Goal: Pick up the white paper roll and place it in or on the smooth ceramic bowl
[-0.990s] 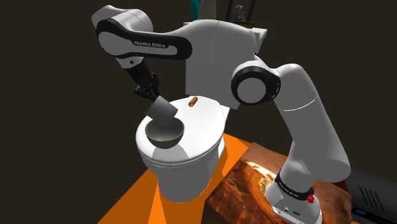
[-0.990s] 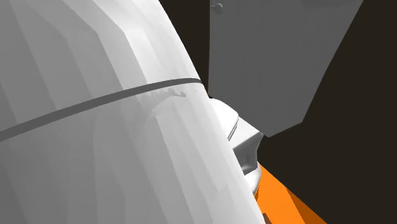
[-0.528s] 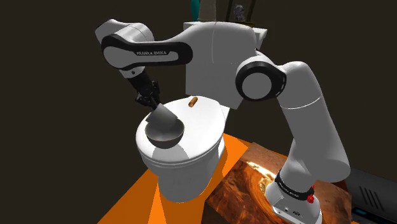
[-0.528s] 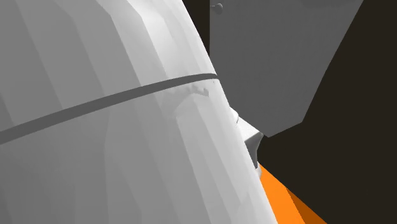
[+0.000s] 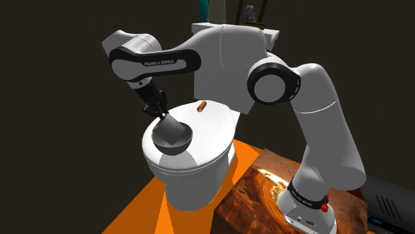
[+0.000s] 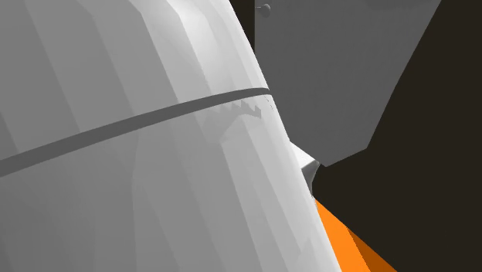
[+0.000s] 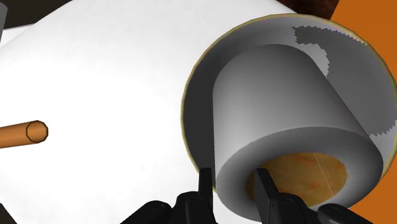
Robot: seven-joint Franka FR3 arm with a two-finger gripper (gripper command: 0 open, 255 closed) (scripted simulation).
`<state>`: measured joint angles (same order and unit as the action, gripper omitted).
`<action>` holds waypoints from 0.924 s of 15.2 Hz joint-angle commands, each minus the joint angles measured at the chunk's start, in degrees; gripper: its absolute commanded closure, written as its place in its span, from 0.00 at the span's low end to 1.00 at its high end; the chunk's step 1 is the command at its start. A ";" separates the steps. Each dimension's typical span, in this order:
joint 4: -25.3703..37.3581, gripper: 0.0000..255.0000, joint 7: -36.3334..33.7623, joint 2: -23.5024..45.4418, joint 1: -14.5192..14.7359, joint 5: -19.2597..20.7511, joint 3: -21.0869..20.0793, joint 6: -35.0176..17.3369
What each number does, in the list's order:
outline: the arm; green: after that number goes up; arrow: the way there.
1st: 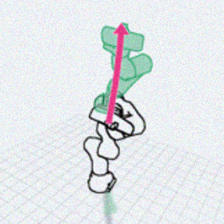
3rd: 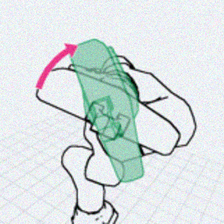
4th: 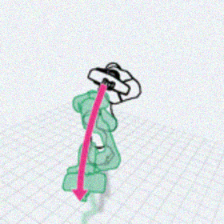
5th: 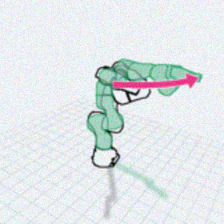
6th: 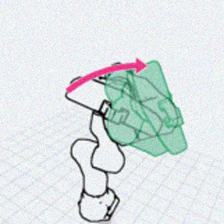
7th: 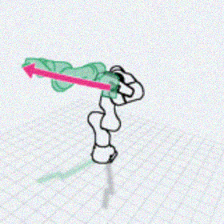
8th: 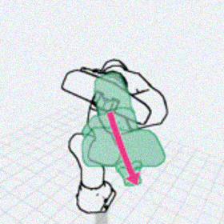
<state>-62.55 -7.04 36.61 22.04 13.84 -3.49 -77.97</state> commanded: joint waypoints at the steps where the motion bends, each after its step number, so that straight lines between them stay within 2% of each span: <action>1: -0.06 1.00 -0.02 -0.03 0.00 0.00 0.00 -0.07; 4: -0.06 1.00 -0.02 -0.03 0.00 0.00 0.00 -0.07; 5: -0.07 0.00 -0.03 -0.04 0.00 0.00 0.00 -0.08; 10: -0.09 0.00 -0.02 -0.05 0.00 0.00 0.00 -0.08; 12: 10.16 0.00 0.83 3.99 0.97 0.23 0.17 6.08; 14: 26.64 0.00 2.52 11.66 2.34 0.72 0.83 14.74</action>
<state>-43.75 -5.04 44.75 23.54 14.39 -2.89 -67.75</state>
